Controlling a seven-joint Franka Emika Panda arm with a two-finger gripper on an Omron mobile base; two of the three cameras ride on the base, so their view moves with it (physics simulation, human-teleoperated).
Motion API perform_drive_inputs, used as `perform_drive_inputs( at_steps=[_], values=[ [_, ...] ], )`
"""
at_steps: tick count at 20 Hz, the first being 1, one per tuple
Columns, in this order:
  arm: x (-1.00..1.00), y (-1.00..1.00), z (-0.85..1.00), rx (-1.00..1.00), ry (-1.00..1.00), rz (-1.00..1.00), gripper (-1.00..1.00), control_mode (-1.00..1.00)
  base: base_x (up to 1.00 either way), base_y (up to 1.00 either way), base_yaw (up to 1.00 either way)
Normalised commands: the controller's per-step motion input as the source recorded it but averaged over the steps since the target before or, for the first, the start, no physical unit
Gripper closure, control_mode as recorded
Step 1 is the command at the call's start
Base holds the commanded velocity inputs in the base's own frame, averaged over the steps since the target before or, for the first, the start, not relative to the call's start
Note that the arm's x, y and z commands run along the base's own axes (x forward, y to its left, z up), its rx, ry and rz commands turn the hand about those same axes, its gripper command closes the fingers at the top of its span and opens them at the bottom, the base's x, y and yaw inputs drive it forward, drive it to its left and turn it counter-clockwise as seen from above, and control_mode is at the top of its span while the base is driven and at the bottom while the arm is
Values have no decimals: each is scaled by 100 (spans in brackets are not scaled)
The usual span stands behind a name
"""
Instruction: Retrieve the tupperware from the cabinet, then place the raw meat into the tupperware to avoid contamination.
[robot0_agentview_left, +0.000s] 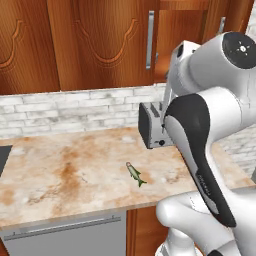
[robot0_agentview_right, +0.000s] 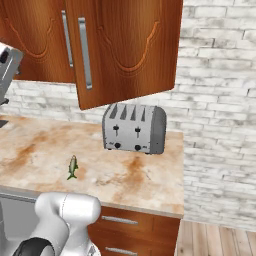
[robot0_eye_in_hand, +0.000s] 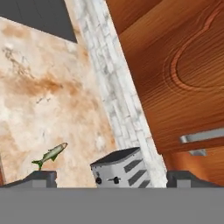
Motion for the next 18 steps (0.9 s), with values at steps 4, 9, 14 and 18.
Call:
perform_drive_inputs(
  at_steps=[4,9,14,18],
  values=[
    [11,-1,-6,-30,-13,-11,-100,-100,0,0,0],
    [20,-7,-7,-26,-14,-13,-100,-100,0,0,0],
    [41,-13,-14,-21,-10,-9,-100,-100,0,0,0],
    [55,-21,-21,-16,-4,-5,-100,-100,0,0,0]
  ],
)
